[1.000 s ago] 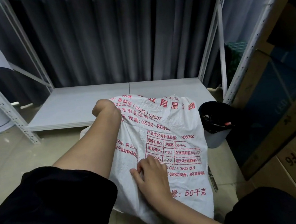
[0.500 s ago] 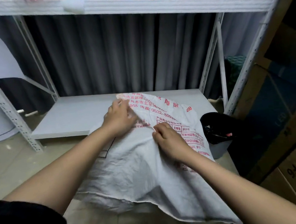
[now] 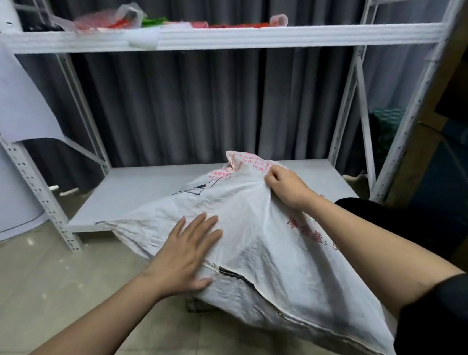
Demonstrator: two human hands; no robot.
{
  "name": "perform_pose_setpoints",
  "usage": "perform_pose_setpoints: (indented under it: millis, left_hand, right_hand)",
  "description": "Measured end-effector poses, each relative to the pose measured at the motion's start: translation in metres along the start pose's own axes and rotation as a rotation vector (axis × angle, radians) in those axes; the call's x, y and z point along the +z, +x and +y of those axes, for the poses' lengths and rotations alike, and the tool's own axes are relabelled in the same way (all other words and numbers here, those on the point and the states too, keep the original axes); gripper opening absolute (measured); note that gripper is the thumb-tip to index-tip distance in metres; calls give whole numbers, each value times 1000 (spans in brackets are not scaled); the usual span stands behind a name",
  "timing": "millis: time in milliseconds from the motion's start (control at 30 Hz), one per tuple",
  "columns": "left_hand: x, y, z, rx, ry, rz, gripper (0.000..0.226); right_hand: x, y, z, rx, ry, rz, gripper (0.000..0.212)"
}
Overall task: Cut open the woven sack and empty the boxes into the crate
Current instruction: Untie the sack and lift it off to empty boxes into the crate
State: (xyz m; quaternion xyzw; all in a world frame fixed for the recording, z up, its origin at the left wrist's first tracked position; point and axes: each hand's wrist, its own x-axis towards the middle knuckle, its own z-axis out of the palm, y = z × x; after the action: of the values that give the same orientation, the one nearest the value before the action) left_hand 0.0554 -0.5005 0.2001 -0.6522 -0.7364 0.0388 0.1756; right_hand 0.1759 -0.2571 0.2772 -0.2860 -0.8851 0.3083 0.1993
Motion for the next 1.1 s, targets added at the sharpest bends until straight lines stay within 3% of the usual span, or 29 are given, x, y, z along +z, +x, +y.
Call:
perform_pose_setpoints:
  millis: [200, 433, 533, 600, 667, 733, 833, 933, 1000, 1100]
  left_hand:
    - [15, -2, 0, 95, 99, 33, 72]
    - [23, 14, 19, 74, -110, 355, 16]
    - [14, 20, 21, 52, -134, 361, 12]
    - [4, 25, 17, -45, -139, 319, 14]
    - [-4, 34, 14, -128, -105, 289, 18]
    - [-16, 47, 14, -192, -89, 249, 23]
    - [-34, 69, 13, -348, -136, 124, 28]
    - [-53, 84, 10, -421, -161, 131, 27]
    - [-65, 91, 5, -445, -150, 157, 25]
    - [-81, 97, -3, -469, -119, 182, 25]
  right_hand:
    - [-3, 6, 10, -15, 99, -31, 21]
    - [-4, 9, 11, -13, 141, -22, 28]
    - [-3, 6, 10, 43, 168, -47, 17]
    - [-7, 1, 12, 85, 167, -109, 31]
    - [-17, -11, 14, 52, 38, -122, 56]
    - [-29, -32, 13, -47, -106, -110, 65]
    - [-48, -65, 18, -149, -373, -219, 81]
    - [-62, -87, 34, -173, -603, -260, 106]
    - [-67, -90, 47, -163, -725, -195, 104]
    - [-73, -73, 61, -150, -860, -34, 63]
